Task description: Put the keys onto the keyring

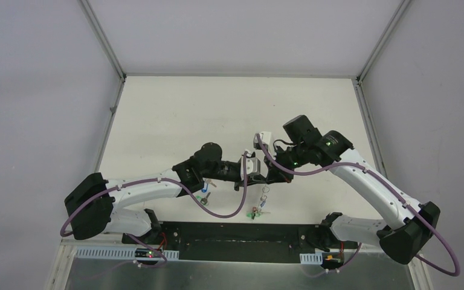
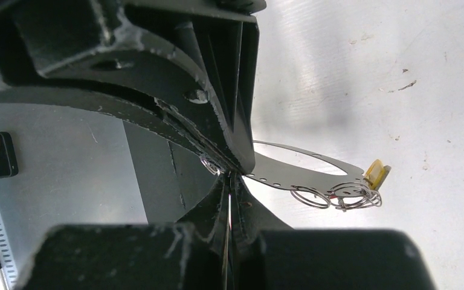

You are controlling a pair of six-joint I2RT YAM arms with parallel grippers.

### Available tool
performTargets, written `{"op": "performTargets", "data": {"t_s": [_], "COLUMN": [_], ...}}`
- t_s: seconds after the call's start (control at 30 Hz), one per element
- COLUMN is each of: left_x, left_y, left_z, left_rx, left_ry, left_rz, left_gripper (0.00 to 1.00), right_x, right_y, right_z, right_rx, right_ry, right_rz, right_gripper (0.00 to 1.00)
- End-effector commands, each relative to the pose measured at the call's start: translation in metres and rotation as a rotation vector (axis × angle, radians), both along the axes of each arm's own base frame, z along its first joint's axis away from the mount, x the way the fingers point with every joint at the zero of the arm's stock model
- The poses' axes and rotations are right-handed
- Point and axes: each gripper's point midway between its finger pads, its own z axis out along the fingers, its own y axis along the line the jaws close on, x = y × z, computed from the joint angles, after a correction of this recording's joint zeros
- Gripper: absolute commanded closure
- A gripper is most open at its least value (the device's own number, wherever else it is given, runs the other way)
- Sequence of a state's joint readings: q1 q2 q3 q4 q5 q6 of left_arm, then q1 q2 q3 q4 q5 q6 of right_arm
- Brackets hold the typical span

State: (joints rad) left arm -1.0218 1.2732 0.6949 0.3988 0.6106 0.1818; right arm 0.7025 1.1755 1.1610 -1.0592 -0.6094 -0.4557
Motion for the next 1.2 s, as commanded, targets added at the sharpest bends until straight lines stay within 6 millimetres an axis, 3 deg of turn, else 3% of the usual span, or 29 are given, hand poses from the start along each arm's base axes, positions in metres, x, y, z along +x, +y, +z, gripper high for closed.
{"op": "performTargets", "data": {"t_s": [0.0, 0.07, 0.27, 0.47, 0.77, 0.87, 1.0, 1.17], "left_x": [-0.006, -0.004, 0.008, 0.009, -0.001, -0.007, -0.012, -0.013], "left_y": [-0.002, 0.002, 0.018, 0.033, 0.056, 0.056, 0.058, 0.062], "left_z": [0.027, 0.03, 0.044, 0.058, 0.09, 0.093, 0.102, 0.108], "left_rx": [-0.08, -0.102, -0.198, -0.323, -0.57, -0.586, -0.612, -0.632], "left_ry": [-0.06, -0.064, -0.091, -0.128, -0.216, -0.229, -0.25, -0.263], "left_rz": [-0.03, 0.0, 0.123, 0.178, 0.194, 0.163, 0.142, 0.145], "left_gripper": [1.0, 1.0, 1.0, 1.0, 1.0, 1.0, 1.0, 1.0], "right_x": [0.012, 0.018, 0.034, 0.033, 0.014, 0.007, -0.004, -0.011], "right_y": [0.006, 0.006, 0.007, 0.012, 0.016, 0.019, 0.024, 0.028], "right_z": [0.014, 0.017, 0.028, 0.043, 0.057, 0.062, 0.074, 0.08], "right_rx": [0.069, 0.087, 0.193, 0.4, 0.571, 0.608, 0.678, 0.725], "right_ry": [-0.12, -0.171, -0.314, -0.408, -0.497, -0.507, -0.526, -0.534], "right_rz": [0.003, -0.023, -0.137, -0.211, -0.117, -0.07, 0.006, 0.056], "right_gripper": [1.0, 0.99, 0.65, 0.49, 0.51, 0.53, 0.63, 0.65]}}
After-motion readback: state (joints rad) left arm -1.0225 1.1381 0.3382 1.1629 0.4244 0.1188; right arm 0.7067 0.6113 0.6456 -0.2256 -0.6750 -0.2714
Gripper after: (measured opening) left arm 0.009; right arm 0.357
